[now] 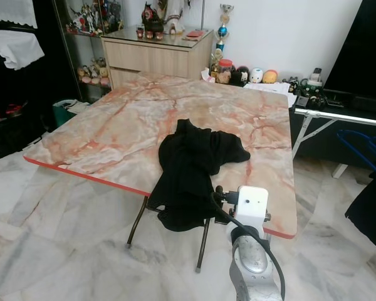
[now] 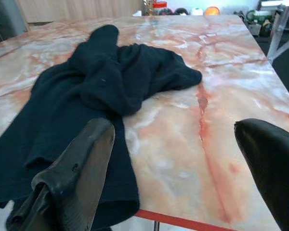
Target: Hang hanger
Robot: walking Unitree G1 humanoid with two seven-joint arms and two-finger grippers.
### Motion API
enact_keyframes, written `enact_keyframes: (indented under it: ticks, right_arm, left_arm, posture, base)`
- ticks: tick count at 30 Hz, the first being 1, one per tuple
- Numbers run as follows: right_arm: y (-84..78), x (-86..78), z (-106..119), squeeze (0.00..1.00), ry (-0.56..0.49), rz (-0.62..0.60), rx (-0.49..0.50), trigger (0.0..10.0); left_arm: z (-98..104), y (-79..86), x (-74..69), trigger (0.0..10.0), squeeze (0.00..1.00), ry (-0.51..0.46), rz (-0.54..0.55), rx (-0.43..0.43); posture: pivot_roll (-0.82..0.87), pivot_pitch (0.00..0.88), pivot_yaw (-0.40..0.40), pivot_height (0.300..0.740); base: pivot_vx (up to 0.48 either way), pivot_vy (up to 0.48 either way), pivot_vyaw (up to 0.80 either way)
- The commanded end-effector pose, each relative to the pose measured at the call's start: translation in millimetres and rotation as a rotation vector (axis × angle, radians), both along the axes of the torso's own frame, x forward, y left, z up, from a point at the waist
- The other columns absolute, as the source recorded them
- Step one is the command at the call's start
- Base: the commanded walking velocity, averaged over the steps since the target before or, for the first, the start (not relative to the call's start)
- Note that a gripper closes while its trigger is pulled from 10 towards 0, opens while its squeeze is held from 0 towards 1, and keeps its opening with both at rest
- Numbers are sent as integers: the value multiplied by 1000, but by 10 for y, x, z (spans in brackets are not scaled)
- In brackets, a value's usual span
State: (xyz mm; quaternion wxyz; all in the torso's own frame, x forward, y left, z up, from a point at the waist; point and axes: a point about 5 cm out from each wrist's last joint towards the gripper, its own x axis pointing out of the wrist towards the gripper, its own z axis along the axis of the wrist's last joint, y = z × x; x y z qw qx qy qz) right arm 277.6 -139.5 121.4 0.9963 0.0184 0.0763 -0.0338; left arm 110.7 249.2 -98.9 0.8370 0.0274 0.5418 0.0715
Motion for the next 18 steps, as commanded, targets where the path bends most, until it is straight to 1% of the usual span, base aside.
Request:
enact_keyframes:
  ticks: [1, 3, 5, 7, 18]
  right_arm:
    - [7, 10, 19, 0, -6, 0, 27, 10000]
    - [4, 13, 22, 0, -5, -2, 26, 10000]
    - [-1, 15, 26, 0, -10, -5, 27, 10000]
    - [-6, 19, 29, 0, -13, -6, 21, 10000]
    - [1, 28, 30, 0, -13, -9, 24, 10000]
  left_arm:
    - [2, 5, 4, 10000, 0, 4, -20, 11]
    - [9, 17, 17, 10000, 0, 2, -20, 13]
    - [40, 68, 73, 10000, 0, -5, -18, 19]
    - [66, 108, 123, 10000, 0, -13, -17, 23]
    - [90, 139, 166, 10000, 0, -21, -13, 24]
  posture:
    - [60, 0, -15, 740]
    - [60, 0, -16, 740]
    - [62, 0, -18, 740]
    - [64, 0, -19, 740]
    - [60, 0, -14, 740]
  base:
    - [0, -401, -800]
    - [0, -403, -800]
    - [0, -401, -734]
    - [0, -403, 0]
    - [0, -400, 0]
